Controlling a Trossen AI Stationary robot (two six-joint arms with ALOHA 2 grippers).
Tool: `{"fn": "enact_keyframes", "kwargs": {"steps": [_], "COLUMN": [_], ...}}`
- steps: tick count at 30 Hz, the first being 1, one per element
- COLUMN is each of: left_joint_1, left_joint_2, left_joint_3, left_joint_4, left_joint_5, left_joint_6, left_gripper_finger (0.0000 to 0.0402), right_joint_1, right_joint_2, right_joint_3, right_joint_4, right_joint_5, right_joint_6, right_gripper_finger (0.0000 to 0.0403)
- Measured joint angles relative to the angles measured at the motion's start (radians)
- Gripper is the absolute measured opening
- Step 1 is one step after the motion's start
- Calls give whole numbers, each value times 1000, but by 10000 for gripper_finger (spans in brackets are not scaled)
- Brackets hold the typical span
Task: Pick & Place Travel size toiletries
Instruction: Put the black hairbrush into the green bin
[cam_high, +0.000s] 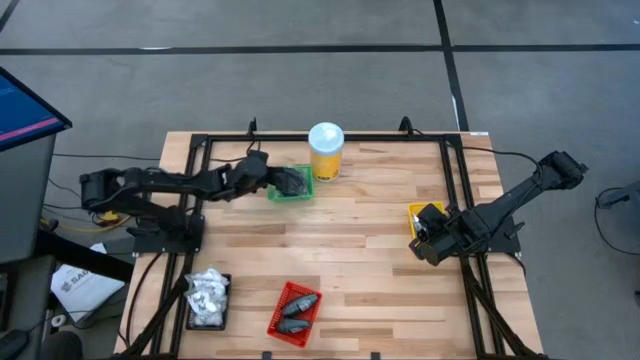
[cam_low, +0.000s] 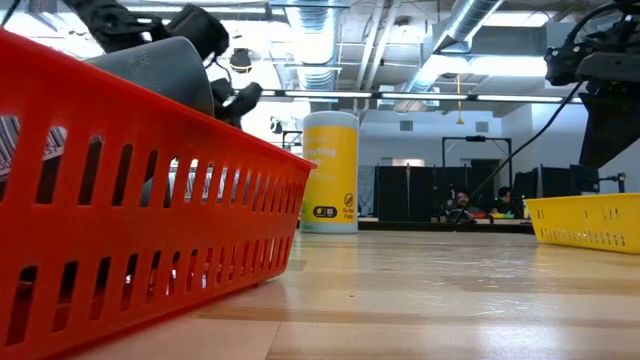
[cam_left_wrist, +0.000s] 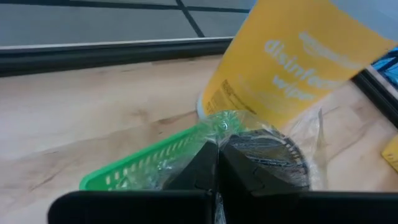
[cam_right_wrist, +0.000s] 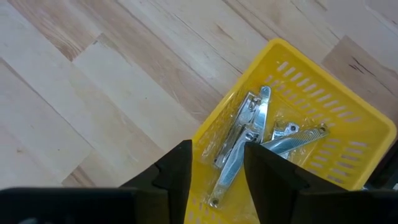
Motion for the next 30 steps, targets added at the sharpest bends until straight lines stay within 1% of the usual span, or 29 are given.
{"fn": "enact_keyframes", "kwargs": {"steps": [3,6,8,20,24,30], "left_joint_1": [9,12,12,12,12,12], "left_joint_2": [40,55,55,48,48,48], "left_joint_3": [22,28,27,27,27,27], "left_joint_4": [-4,0,-4,-7,-7,-8], "left_joint_5": [0,-1,-20,-43,-43,-44], "left_joint_6": [6,-5,-9,-25,-25,-26], "left_gripper_finger": [1,1,1,2,14,54], "right_joint_1": [0,-1,-1,-1,-1,-1], "right_joint_2": [0,0,0,0,0,0], "right_joint_3": [0,0,0,0,0,0], "right_joint_4": [4,6,12,33,42,42], "right_joint_5": [0,1,2,2,2,2], "right_joint_6": [0,-16,-34,-45,-51,-53], "right_gripper_finger": [134,135,135,133,133,136]}}
